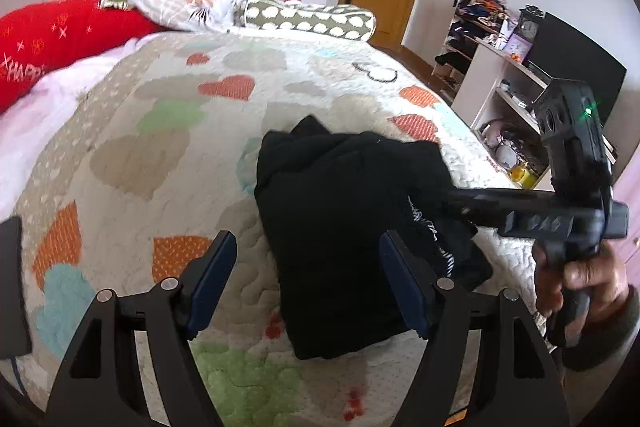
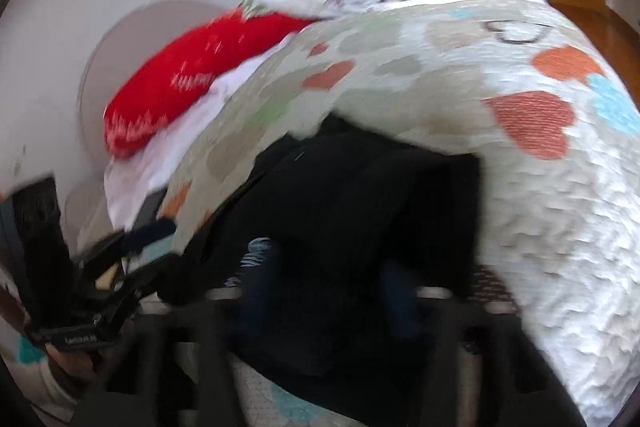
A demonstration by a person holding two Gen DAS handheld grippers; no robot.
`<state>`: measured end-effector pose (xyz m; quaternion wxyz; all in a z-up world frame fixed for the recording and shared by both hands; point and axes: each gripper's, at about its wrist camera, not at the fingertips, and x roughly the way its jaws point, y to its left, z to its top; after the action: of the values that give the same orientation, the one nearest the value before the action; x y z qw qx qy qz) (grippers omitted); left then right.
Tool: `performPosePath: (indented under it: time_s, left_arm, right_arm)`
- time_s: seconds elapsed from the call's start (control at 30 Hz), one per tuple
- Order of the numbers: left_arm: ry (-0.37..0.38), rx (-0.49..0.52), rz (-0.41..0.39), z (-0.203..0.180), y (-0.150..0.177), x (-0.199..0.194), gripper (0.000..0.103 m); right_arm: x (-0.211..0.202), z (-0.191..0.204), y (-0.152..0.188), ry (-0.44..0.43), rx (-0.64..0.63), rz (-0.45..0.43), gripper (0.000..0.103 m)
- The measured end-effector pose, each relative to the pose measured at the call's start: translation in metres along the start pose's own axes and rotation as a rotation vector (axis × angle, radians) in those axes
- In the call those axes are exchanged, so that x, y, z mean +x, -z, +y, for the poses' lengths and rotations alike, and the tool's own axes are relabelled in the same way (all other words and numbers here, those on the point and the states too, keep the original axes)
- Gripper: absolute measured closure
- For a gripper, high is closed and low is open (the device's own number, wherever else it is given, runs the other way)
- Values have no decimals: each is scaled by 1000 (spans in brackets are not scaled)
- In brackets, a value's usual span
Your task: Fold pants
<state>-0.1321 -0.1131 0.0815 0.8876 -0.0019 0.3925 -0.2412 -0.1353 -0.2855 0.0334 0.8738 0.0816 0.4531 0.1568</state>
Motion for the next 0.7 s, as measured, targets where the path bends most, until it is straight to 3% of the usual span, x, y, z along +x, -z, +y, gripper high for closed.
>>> performPosePath:
  time_s: [0.07,0.27,0.4,0.5,0.6,0.67,0.7]
  left_arm:
    - [9,-2,16,-2,6,3,29]
    - [29,52,-17,-21,3,-9,29]
    - [40,95,36,-41,5,13,25]
    - [-18,156,62,-54,15,30,22]
    - [-26,192,60,-57,16,29,21]
    - [-5,172,71,-50,13,27,21]
    - [0,160,76,-47,12,26,21]
  right_arm:
    - [-3,6,0,24,-42,-16,91]
    - [-49,-4,-19,63,-60,-142,95]
    - [-23,-14,-16,147,-76,-51,95]
    - [-5,-25,-7,141,-48,6,95]
    - [-22,-35,-2,116,22,-35,80]
    - [-36,-37,2,127,28,-47,64]
    - [-42,-38,6,126,28,-50,61]
